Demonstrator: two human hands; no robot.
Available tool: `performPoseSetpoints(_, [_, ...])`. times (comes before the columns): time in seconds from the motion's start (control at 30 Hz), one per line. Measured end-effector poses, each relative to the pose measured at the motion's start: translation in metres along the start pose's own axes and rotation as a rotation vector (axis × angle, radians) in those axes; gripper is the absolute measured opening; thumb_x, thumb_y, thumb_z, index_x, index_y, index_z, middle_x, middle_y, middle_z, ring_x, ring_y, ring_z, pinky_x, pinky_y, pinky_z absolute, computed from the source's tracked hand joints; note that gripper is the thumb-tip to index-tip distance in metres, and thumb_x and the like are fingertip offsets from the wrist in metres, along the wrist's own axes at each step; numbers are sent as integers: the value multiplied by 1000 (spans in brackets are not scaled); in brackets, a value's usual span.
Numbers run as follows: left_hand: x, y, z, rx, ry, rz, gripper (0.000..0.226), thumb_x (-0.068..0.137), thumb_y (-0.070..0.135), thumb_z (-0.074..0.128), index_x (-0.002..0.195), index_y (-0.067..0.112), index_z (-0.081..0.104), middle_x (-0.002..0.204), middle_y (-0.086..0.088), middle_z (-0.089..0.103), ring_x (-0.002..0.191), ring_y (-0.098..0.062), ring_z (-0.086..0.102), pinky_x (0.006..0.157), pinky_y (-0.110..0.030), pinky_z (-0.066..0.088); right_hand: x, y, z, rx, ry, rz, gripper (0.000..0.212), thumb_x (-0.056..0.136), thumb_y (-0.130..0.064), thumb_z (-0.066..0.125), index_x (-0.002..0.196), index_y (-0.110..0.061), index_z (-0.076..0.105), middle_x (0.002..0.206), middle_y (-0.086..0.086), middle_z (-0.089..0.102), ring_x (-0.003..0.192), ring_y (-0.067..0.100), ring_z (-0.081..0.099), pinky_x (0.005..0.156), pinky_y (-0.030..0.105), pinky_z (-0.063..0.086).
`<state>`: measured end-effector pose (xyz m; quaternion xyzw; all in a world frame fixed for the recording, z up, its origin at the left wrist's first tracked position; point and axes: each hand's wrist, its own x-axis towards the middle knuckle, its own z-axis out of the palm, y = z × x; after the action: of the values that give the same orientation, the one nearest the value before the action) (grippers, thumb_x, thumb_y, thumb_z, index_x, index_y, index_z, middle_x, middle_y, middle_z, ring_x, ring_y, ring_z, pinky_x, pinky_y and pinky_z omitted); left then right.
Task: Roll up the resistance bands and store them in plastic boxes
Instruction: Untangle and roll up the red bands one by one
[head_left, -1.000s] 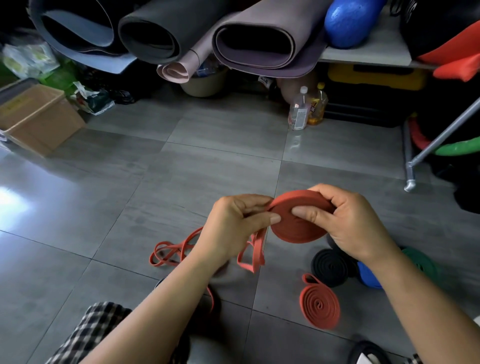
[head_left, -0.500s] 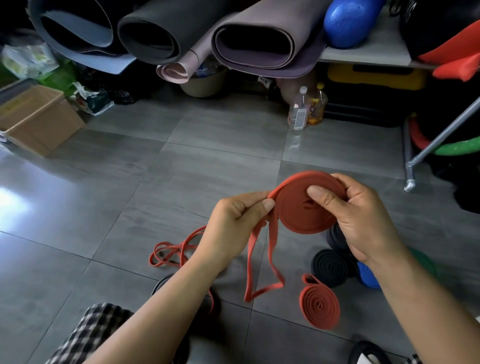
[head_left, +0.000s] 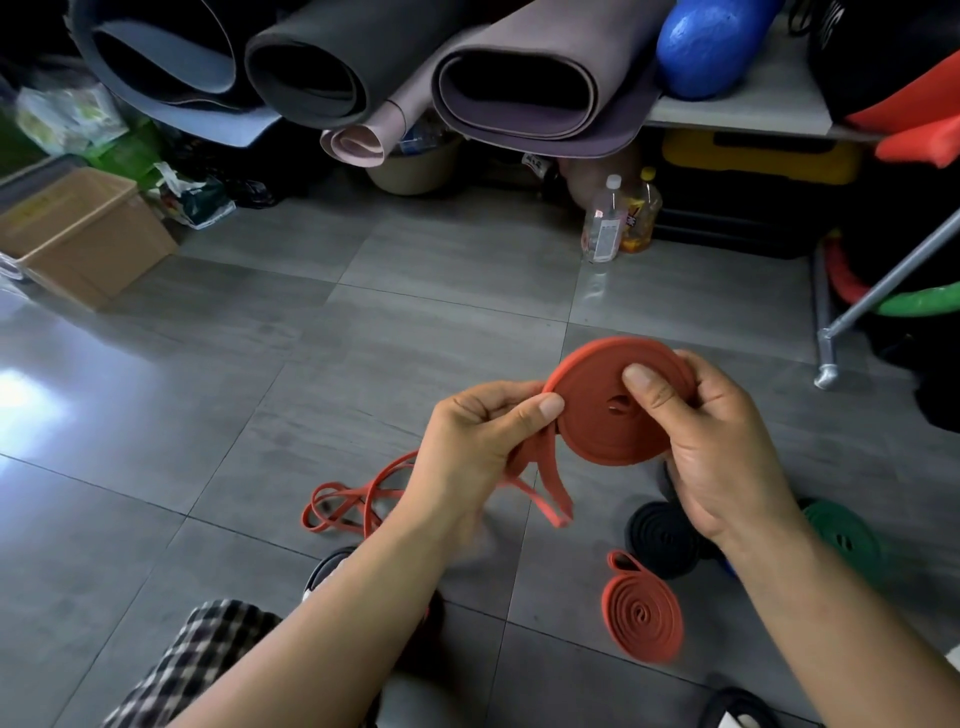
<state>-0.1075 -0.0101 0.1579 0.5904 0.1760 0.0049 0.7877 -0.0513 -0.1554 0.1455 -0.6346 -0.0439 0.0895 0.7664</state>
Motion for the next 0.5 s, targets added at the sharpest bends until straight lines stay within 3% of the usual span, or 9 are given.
performPoseSetpoints(0.13, [-1,-5,-2,-25,30,-86,24,54,28,73,73,13,74,69,-9,65,69,-27,47,63,-34,36,-3,1,4,9,31,-3,14,62,-36,67,70,-25,67,68,-12,68,68,0,61,66,15,50])
performPoseSetpoints(0.27, [-1,-9,-2,-62,31,-139,26,58,24,70,80,9,71,74,-7,69,70,-18,61,71,-29,51,-7,7,9,59,68,-2,8,64,-33,67,68,-27,68,67,-12,67,68,1,61,66,16,50])
performPoseSetpoints(0.37, [-4,-16,6,-170,14,-169,24,63,19,67,83,6,72,81,-11,71,74,-19,66,82,-31,52,-11,18,14,235,140,44,27,50,-48,76,69,-30,69,71,-8,69,71,6,64,69,22,54])
performPoseSetpoints(0.5, [-7,-16,9,-265,33,-135,20,68,11,63,85,3,70,77,-10,72,67,-16,68,69,-24,57,-17,35,16,311,103,148,60,38,-59,83,83,-22,68,84,-1,72,80,11,67,73,25,55])
